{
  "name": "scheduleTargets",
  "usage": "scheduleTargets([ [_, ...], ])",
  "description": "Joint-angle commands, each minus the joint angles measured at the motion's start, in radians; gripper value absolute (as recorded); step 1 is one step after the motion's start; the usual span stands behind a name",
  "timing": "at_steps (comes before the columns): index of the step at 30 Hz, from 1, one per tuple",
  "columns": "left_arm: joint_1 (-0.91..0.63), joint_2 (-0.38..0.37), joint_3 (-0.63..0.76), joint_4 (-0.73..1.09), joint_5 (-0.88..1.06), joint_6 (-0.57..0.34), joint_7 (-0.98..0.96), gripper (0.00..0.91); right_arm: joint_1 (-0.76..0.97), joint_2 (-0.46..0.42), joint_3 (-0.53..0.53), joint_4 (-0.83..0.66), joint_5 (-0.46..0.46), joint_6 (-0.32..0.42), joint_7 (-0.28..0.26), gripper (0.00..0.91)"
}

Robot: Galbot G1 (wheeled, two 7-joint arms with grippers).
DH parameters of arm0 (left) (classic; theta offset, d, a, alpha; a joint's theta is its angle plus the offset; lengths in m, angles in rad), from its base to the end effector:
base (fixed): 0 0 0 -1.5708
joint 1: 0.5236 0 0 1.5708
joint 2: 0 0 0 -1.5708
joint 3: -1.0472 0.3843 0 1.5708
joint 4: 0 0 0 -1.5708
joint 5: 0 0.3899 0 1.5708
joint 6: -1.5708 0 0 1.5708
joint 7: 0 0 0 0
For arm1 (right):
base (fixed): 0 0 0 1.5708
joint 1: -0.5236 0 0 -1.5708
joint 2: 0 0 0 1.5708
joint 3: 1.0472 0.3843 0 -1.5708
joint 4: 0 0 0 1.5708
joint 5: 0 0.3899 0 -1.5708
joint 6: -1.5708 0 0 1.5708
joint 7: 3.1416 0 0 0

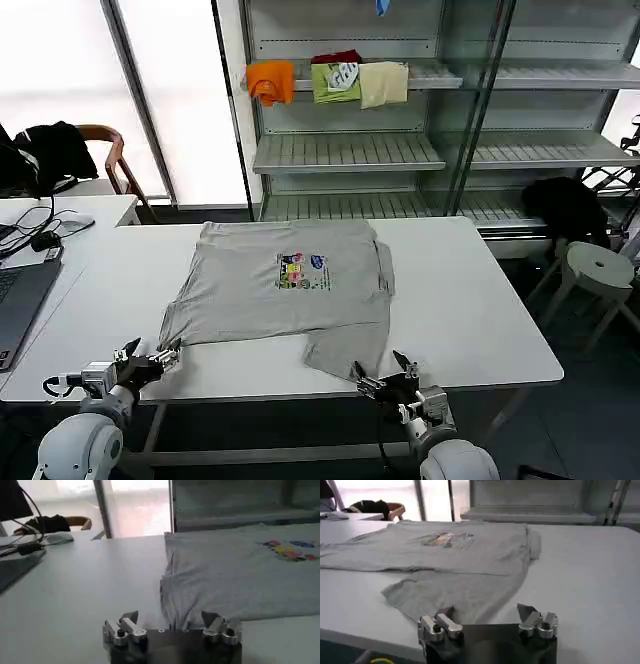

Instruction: Fold and organize the clothes.

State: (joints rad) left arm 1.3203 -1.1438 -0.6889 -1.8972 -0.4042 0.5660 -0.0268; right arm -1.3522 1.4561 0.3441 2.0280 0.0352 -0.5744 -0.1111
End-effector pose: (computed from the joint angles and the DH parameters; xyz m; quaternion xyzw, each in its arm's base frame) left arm 0.2939 0.1627 -0.3013 0.0257 -0.9713 -0.0262 0.2348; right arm 0.2629 0.0378 -0.3113 0.1543 -0.9638 0.0200 0.2166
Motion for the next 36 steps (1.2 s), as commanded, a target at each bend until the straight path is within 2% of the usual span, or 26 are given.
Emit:
scheduleTargets([
  [1,0.009,0.001,-0.002,0.008,-0.007,0.001,0.0,0.02,0.001,0.008,-0.014,-0.024,-0.014,-0.004,-0.003,0.081],
  [2,0.008,0.0,0.001,0.011,-0.007,-0.002,0.001,0.02,0.002,0.01,-0.015,-0.024,-0.014,-0.004,-0.004,0.01],
  [3,0.006,-0.001,0.004,0.015,-0.007,-0.005,0.002,0.01,0.003,0.01,-0.016,-0.025,-0.014,-0.004,-0.003,0.0],
  [10,0.001,-0.01,0.016,0.028,-0.007,-0.011,0.013,0.01,0.003,0.015,-0.013,-0.03,-0.008,-0.003,-0.001,0.0],
  [15,-0.001,-0.017,0.021,0.027,-0.008,-0.015,0.025,0.01,0.008,0.025,0.006,-0.008,0.041,0.012,0.02,0.0],
  [20,-0.025,-0.031,0.022,0.028,-0.025,-0.066,0.033,0.01,0.039,0.035,0.025,0.03,0.071,0.012,0.04,0.0],
  [29,-0.113,-0.044,0.041,0.052,-0.057,-0.128,0.045,0.01,0.203,0.071,0.027,-0.022,0.102,0.004,0.083,0.0],
  [36,-0.244,-0.074,0.059,0.106,-0.07,-0.12,0.046,0.01,0.422,0.091,0.014,-0.175,0.123,-0.003,0.109,0.0],
])
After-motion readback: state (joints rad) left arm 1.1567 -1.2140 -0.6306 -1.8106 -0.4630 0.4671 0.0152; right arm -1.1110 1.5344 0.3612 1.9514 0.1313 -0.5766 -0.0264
